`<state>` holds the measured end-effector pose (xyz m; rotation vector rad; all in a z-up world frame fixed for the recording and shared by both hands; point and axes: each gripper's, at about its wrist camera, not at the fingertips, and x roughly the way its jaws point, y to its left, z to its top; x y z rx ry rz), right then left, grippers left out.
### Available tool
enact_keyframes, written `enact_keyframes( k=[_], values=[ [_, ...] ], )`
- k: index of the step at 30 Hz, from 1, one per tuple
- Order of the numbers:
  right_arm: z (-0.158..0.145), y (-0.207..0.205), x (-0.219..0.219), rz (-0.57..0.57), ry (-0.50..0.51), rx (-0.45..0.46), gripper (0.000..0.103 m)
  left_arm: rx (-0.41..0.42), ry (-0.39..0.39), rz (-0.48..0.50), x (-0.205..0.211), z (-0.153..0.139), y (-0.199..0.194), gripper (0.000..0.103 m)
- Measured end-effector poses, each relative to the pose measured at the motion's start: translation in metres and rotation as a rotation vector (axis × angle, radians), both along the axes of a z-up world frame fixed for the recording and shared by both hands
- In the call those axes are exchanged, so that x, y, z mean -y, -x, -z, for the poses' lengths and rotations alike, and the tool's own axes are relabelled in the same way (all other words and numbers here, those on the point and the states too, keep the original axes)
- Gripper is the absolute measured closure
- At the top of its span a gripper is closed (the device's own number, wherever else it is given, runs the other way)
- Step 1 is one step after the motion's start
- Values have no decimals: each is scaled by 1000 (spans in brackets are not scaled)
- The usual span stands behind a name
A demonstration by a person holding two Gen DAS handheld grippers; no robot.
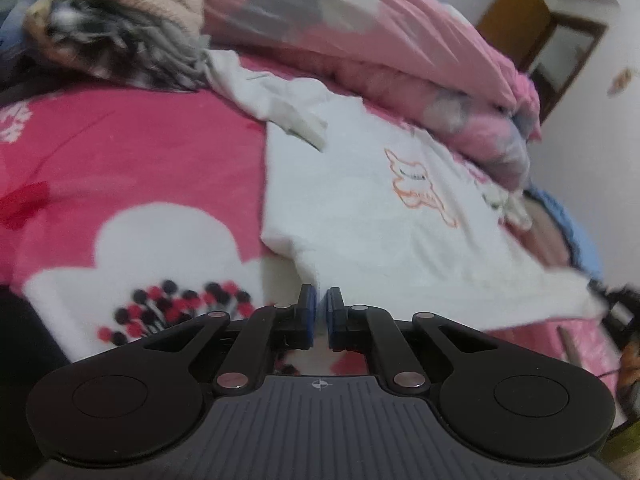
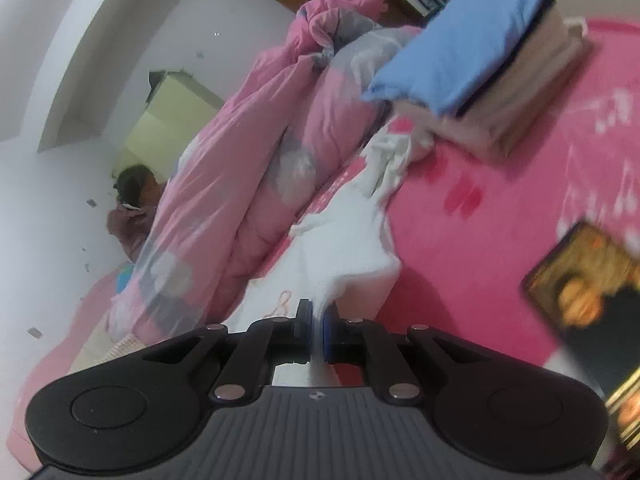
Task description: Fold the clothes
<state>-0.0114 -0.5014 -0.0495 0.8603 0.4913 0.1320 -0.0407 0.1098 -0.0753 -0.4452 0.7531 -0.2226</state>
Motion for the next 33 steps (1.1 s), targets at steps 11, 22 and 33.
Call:
enact_keyframes(
  k=[11,22,33],
  values=[
    [29,36,-10,61,107,-199,86,-130,66,41,-10,24,6,81],
    [0,71,-76,-144,146,-6,56,-132,48,91,10,26,-3,56],
    [79,54,-132,-297,-151,-204,56,-105,21,46,23,31,-3,66]
  ],
)
